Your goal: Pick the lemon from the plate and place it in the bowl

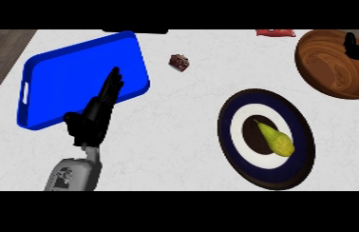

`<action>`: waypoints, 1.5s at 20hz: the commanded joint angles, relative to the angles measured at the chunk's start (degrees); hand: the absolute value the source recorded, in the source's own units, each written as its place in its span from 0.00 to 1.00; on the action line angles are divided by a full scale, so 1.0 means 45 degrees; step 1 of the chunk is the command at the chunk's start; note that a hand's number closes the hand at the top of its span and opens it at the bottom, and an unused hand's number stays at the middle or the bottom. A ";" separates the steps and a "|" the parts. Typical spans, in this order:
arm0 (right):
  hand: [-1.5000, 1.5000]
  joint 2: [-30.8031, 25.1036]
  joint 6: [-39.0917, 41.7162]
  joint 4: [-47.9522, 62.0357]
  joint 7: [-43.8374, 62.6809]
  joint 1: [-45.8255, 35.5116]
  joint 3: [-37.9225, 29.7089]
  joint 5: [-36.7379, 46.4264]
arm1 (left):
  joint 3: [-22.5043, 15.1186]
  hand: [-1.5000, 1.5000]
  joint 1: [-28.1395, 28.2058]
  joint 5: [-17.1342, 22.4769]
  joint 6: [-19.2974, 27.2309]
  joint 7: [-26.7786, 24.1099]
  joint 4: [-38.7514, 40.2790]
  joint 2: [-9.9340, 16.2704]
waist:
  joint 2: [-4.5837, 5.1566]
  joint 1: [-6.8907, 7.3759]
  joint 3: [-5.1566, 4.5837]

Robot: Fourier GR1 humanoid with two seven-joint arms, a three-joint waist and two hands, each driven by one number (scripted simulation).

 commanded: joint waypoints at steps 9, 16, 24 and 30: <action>0.00 -0.0489 0.3040 0.3809 -0.3226 -0.0656 -0.0736 -0.0575 | 0.0284 0.50 -0.0014 0.0465 -0.0655 -0.0015 -0.0213 0.0450 | 0.0122 0.0230 0.0036; 0.00 -0.0398 0.3066 0.4326 -0.3874 -0.1390 -0.2589 -0.2282 | -0.0016 0.50 0.0261 0.0119 -0.0326 0.0002 -0.0173 0.0145 | 0.0031 0.0093 0.0026; 0.00 -0.1884 0.5261 0.5393 -0.3037 -0.1458 -0.3606 -0.3224 | -0.0076 0.50 -0.0053 -0.0010 0.0028 0.0379 -0.0477 -0.0106 | 0.0045 0.0095 0.0033; 0.00 -0.3301 0.7942 0.5680 -0.3080 -0.0676 -0.4155 -0.3858 | -0.0068 0.50 0.0194 -0.0147 0.0073 -0.0212 -0.0216 -0.0095 | 0.0055 -0.0058 0.0050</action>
